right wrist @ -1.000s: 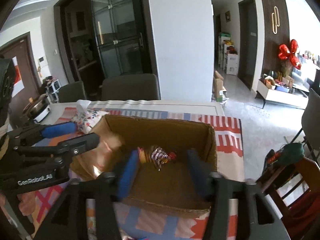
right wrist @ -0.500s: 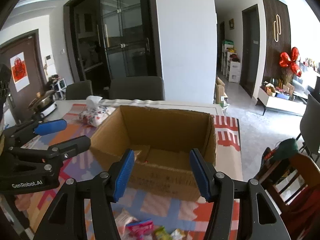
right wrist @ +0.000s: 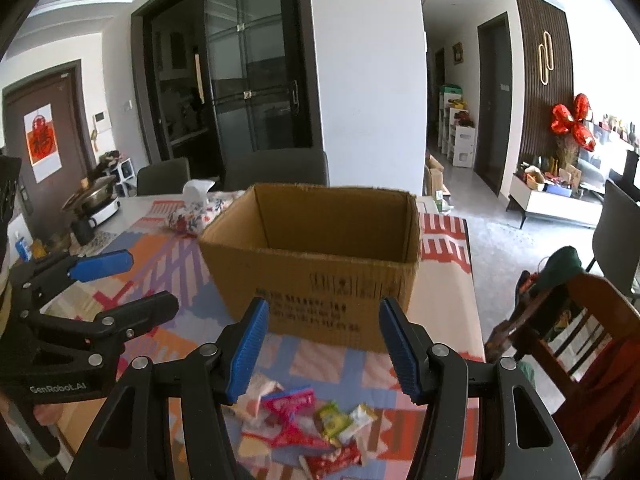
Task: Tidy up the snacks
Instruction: 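Grasp the Denma cake packet with left tool while right tool grasps pink hawthorn packet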
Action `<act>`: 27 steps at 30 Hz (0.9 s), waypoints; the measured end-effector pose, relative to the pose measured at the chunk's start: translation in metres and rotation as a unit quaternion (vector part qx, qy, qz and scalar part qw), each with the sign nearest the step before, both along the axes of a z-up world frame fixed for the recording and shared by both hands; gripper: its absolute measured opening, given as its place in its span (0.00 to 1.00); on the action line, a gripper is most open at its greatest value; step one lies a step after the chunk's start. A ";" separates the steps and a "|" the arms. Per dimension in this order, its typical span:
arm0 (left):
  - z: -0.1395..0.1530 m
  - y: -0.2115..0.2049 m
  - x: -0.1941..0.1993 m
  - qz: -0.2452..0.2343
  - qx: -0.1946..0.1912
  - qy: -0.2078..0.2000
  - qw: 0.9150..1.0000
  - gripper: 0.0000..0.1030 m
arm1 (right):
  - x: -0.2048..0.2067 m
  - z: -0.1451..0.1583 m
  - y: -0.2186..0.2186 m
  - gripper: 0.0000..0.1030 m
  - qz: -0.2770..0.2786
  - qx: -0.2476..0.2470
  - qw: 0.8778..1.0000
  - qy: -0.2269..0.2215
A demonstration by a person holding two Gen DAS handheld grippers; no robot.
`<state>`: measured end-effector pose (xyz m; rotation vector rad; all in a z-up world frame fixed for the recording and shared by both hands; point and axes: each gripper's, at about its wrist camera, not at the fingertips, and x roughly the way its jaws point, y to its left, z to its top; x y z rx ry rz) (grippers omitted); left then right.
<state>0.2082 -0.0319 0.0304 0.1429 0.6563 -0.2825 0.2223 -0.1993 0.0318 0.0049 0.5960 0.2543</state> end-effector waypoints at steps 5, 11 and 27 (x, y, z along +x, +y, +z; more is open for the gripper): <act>-0.017 -0.003 -0.010 -0.016 0.009 0.006 1.000 0.74 | -0.009 -0.020 0.000 0.57 0.013 -0.001 1.000 0.018; -0.039 -0.007 -0.014 -0.041 0.014 0.026 0.999 0.66 | -0.014 -0.047 0.001 0.57 0.031 0.005 0.998 0.050; -0.094 -0.011 0.006 -0.073 0.001 0.115 0.991 0.47 | 0.011 -0.111 0.020 0.44 0.088 0.011 0.984 0.151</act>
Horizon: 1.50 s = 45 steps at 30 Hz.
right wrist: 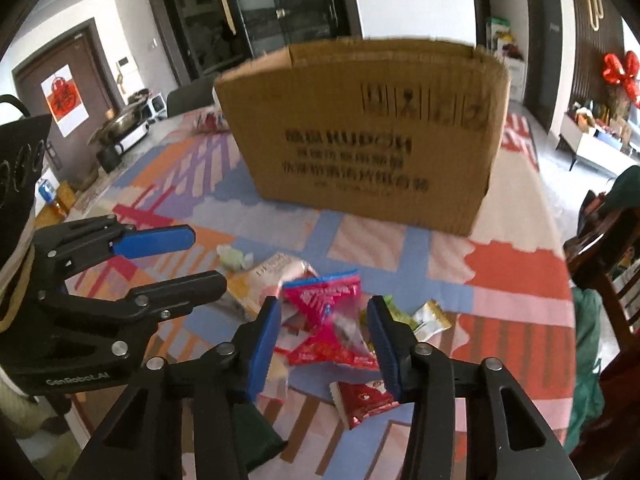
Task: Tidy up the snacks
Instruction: 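Grasp the Denma cake packet with left tool while right tool grasps pink hawthorn packet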
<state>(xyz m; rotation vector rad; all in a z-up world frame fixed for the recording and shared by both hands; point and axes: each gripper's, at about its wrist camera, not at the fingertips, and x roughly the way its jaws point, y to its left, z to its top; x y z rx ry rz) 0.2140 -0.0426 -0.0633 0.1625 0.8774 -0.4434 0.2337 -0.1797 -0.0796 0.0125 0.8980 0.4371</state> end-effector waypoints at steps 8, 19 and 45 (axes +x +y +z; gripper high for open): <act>-0.015 -0.004 0.015 0.003 -0.016 0.033 0.999 0.46 | 0.016 -0.023 0.001 0.41 0.004 0.008 0.999 0.037; -0.027 -0.008 0.037 0.019 -0.031 0.059 0.998 0.46 | 0.030 -0.040 -0.001 0.35 -0.007 0.028 0.997 0.067; -0.032 -0.010 0.044 0.045 -0.039 0.061 0.996 0.29 | 0.025 -0.029 -0.017 0.33 -0.068 0.061 0.994 0.055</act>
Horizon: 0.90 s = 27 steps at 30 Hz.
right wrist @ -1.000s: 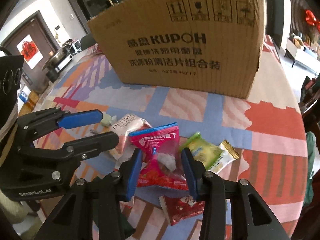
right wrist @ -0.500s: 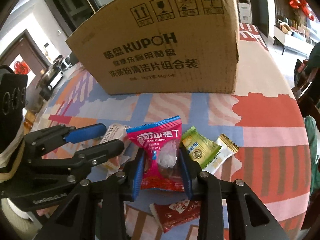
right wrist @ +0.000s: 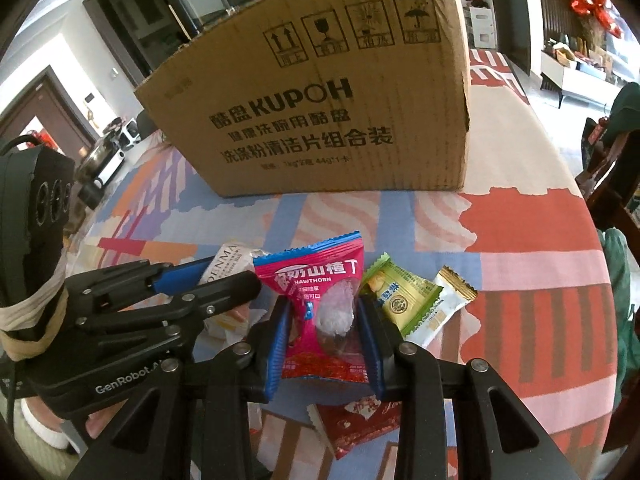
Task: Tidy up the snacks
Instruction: 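Grasp the Denma cake packet with left tool while right tool grasps pink hawthorn packet, then carry both packets over the box and open both tools to release them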
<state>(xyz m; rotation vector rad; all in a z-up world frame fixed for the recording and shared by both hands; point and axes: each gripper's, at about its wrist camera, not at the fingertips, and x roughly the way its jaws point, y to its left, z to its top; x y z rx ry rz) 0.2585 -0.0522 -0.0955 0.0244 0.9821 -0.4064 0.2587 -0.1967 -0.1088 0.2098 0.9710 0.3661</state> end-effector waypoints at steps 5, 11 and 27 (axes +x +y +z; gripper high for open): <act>0.020 0.008 -0.014 0.008 -0.003 -0.030 0.999 0.29 | -0.007 0.016 0.002 0.33 -0.004 -0.003 1.000 -0.020; 0.047 0.018 -0.030 0.021 -0.011 -0.064 0.998 0.29 | -0.021 0.047 0.005 0.33 -0.011 -0.015 0.998 -0.066; 0.153 0.027 -0.051 0.023 -0.027 -0.192 0.981 0.29 | -0.038 0.148 0.006 0.33 -0.024 -0.010 0.980 -0.195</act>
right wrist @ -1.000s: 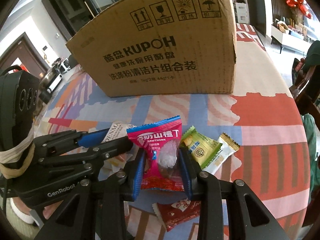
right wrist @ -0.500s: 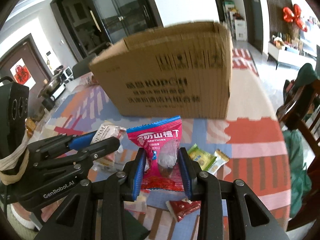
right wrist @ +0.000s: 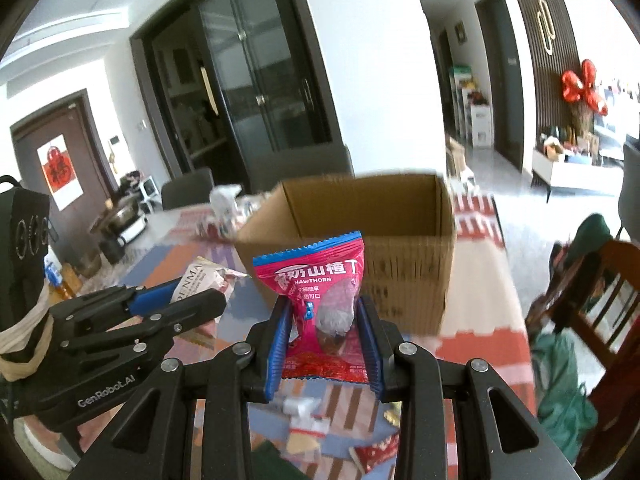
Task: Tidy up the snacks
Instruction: 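Carry both packets over the box and open both tools to release them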
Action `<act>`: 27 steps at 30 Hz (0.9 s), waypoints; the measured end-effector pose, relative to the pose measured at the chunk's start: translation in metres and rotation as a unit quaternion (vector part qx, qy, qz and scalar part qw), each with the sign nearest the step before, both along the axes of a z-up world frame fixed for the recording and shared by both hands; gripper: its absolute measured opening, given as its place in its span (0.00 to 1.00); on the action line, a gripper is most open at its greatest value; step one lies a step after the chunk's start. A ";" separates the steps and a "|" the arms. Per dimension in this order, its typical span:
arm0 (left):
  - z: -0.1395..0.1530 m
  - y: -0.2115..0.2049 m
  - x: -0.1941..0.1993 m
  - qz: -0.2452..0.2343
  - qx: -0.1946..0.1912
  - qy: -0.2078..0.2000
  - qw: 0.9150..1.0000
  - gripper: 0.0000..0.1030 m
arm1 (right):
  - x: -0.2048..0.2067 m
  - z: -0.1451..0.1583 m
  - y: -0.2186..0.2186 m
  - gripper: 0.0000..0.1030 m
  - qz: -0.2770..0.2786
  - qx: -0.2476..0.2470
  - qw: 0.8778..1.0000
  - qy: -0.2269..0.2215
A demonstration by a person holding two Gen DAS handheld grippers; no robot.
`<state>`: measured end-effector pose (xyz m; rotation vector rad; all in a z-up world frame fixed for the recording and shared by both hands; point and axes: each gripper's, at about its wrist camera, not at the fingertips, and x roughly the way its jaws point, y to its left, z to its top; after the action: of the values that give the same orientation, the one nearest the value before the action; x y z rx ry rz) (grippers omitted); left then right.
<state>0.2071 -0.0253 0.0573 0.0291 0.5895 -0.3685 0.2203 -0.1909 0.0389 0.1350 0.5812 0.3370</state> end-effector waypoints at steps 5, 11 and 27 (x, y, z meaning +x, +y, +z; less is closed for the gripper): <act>0.025 0.001 0.010 0.003 0.007 -0.031 0.999 0.29 | 0.008 0.028 0.005 0.33 0.005 -0.007 1.000 -0.026; 0.046 0.003 0.035 0.006 0.013 -0.050 0.999 0.29 | 0.028 0.051 0.009 0.33 0.014 -0.022 0.999 -0.038; 0.032 0.001 0.117 0.012 0.012 0.006 1.000 0.29 | 0.114 0.052 0.010 0.33 0.018 -0.052 0.998 0.004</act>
<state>0.3244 -0.0239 0.0891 0.0428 0.6055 -0.3393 0.3339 -0.1809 0.0911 0.0252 0.6085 0.3403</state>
